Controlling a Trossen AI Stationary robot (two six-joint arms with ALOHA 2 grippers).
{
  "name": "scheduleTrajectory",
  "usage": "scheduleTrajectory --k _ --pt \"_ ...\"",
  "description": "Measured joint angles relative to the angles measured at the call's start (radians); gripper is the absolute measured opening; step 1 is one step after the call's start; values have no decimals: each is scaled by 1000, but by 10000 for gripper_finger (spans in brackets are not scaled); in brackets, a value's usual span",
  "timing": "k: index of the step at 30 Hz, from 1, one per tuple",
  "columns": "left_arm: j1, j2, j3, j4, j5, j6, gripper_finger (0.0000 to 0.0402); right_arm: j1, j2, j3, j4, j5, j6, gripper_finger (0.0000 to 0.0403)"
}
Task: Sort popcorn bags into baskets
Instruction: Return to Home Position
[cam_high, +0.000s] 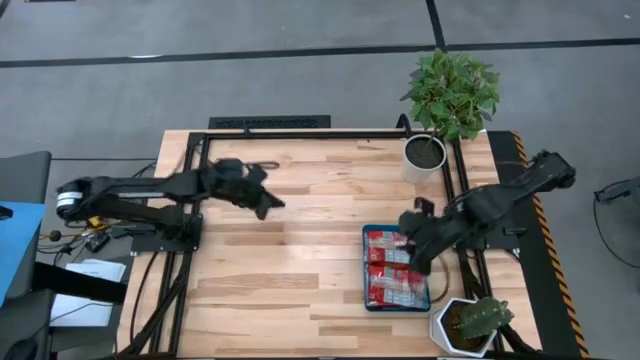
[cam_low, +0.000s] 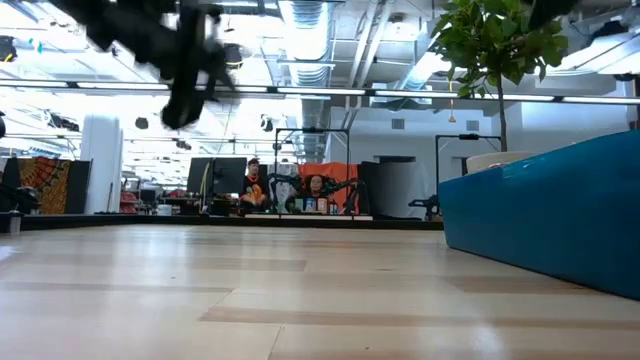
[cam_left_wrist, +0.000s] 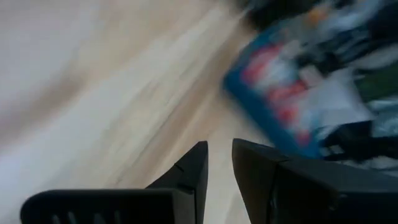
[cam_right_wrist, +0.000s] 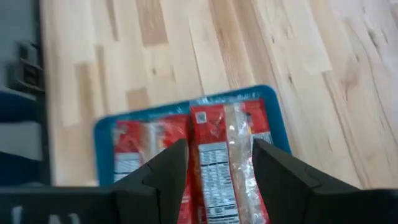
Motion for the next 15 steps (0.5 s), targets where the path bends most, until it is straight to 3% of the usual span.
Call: scheduleTrajectory --k 6,9,15 --pt "-1 -191 151 -3 -7 344 62 -28 -130 54 -74 -92 14 190" --pt "-1 -271 178 0 -11 401 62 -10 -188 56 -49 -106 -49 184" --pt "-1 -388 166 -1 152 530 64 41 -381 -50 147 148 -250 177"
